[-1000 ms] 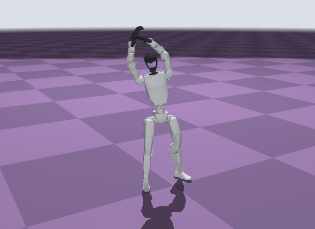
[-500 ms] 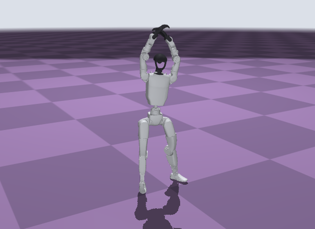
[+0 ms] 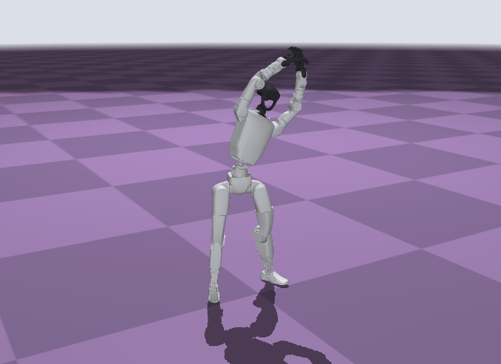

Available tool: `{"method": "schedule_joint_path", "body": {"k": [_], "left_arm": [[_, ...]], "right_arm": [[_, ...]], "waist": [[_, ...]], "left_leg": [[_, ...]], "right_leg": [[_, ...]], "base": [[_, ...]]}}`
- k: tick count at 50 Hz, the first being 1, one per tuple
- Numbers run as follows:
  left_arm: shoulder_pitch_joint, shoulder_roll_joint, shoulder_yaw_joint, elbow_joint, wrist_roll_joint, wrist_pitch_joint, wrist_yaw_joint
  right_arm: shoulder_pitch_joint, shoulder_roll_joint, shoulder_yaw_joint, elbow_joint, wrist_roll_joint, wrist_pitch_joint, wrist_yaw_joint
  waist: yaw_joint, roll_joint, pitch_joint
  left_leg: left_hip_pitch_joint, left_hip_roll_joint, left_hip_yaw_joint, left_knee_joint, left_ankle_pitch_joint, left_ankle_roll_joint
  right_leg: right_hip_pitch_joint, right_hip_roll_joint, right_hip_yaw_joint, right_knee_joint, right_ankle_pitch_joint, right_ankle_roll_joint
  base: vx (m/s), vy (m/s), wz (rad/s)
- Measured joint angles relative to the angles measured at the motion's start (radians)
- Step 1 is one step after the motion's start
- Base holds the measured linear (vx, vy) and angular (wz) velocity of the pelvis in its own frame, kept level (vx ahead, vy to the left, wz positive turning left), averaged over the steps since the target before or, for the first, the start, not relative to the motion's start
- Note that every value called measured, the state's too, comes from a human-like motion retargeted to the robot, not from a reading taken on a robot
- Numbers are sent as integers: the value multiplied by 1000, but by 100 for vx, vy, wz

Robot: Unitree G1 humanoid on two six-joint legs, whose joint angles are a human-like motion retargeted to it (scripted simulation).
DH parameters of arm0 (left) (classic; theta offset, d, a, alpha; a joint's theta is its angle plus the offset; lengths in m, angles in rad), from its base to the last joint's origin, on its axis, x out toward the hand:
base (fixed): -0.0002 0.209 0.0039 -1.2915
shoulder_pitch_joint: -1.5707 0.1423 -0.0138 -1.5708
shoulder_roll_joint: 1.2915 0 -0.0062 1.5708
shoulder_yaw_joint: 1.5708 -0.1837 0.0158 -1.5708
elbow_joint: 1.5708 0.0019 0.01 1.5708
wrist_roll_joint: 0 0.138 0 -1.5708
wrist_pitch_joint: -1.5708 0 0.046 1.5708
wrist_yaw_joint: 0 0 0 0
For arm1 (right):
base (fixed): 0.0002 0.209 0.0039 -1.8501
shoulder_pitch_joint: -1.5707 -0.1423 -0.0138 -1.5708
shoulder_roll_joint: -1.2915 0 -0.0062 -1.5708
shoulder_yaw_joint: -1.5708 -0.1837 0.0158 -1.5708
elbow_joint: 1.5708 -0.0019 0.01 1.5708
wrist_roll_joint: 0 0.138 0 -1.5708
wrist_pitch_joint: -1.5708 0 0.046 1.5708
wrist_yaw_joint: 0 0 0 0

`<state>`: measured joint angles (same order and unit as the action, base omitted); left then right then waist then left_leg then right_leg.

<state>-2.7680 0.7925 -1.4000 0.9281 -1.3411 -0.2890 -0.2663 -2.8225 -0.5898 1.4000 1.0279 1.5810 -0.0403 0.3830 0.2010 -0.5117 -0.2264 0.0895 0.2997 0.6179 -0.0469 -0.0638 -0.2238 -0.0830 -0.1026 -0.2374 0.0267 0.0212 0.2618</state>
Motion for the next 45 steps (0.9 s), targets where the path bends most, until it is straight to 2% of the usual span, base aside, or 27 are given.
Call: {"method": "schedule_joint_path", "body": {"k": [15, 23, 34, 45], "left_arm": [[109, 180, 0, 15, -100, -43, -45], [114, 223, 0, 30, -157, -47, -77], [97, 172, 0, 31, -148, -45, -62], [70, 38, 0, 21, -137, -50, -39]], "right_arm": [[10, 196, 0, -29, -65, -1, -15], [-1, 244, 0, -43, -96, -16, -28], [2, 192, 0, -42, -77, -12, -24], [12, 48, 0, -41, -61, -4, -13]], "waist": [[25, -8, -27], [30, -8, -21], [38, -8, -2], [6, 3, -2]], "left_leg": [[43, 85, -6, -11, 3, -12], [42, 95, -28, -8, -3, -8], [10, 68, -65, 24, -22, 12], [-38, 11, -91, 32, -20, 17]], "right_leg": [[52, 88, -31, -18, 23, 0], [68, 92, -50, -16, 21, 0], [65, 53, -59, 0, -12, 0], [23, -13, -65, 37, -41, 0]], "base": [[0, 0, 0], [0, 0, 0], [0, 0, 0], [0, 0, 0]]}}
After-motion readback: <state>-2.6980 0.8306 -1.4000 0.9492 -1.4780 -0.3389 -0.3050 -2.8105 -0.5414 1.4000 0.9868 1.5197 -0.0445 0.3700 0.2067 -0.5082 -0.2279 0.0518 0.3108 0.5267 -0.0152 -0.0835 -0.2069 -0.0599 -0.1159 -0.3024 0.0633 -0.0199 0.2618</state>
